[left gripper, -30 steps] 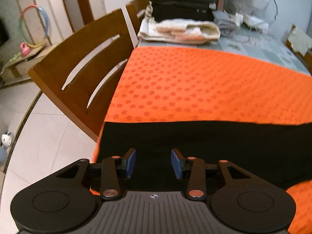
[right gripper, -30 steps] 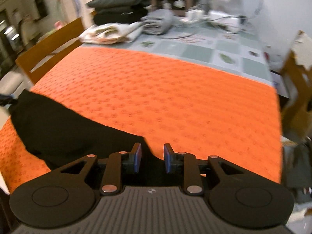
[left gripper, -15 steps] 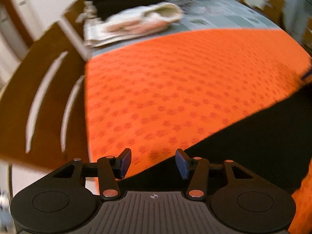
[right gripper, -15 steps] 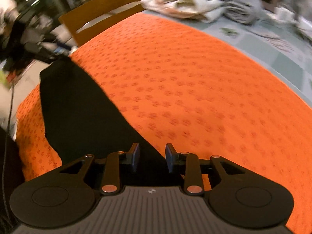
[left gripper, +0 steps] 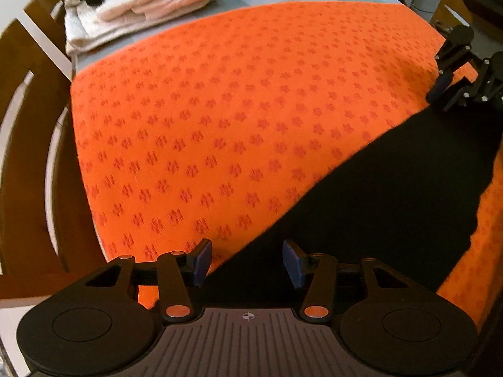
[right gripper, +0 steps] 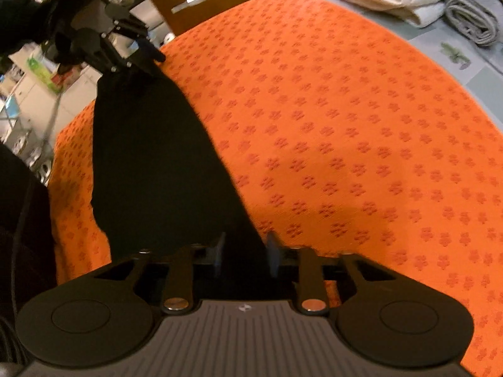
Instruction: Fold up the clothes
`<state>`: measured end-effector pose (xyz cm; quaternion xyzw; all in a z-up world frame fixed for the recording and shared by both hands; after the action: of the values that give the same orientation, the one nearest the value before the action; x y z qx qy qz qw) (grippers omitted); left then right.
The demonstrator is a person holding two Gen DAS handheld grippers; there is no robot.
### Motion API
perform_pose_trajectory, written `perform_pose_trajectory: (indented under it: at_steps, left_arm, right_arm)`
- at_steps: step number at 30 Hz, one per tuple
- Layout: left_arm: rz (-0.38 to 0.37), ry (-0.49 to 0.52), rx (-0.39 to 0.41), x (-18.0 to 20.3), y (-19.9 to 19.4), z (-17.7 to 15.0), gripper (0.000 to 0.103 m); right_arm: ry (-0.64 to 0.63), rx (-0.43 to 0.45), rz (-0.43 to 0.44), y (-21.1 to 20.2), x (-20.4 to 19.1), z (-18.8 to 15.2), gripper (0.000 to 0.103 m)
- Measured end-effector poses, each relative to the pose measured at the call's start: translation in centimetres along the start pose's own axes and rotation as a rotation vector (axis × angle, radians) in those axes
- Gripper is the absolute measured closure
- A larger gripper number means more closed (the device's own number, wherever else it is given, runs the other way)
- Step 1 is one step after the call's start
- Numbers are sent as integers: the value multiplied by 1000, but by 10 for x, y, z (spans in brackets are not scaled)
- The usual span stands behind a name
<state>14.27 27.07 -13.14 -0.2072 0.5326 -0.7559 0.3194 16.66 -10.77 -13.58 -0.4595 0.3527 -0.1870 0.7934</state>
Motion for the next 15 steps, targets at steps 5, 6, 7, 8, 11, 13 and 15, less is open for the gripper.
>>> perform_pose_trajectory:
  at_steps: [5, 6, 7, 8, 11, 13, 15]
  left_arm:
    - [65, 73, 78, 22, -13, -8, 97]
    - [76, 79, 88, 27, -16, -11, 97]
    - [89, 81, 96, 31, -19, -14, 97]
    - [103, 80, 107, 33, -23, -15, 97]
    - [157, 51, 156, 39, -38, -18, 97]
    - [195, 22, 197, 42, -50, -19, 97]
    - [235, 4, 232, 45, -61, -18, 98]
  right_arm:
    - [-1, 41, -17, -11, -10, -7, 101]
    - [-1, 51, -24, -15, -14, -9, 101]
    - [-2, 62, -30, -19, -19, -11, 101]
    - [-3, 69, -37, -21, -22, -11, 101]
    - [1, 106, -73, -33, -35, -17, 101]
    - [12, 136, -101, -42, -43, -20, 101]
    - [15, 161, -139, -48, -49, -22, 101]
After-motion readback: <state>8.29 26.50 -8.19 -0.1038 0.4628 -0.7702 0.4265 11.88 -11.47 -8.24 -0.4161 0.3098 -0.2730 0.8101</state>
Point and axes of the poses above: each gripper's, at about its wrist camera, not at the fingertips, and y roughly the way its jaws point, x to its right, z to its top, the point moved 1 cm from there along y, roughly the way its jaws point, and after that the axes turned 11 degrees about y, right-handed, at the moved point
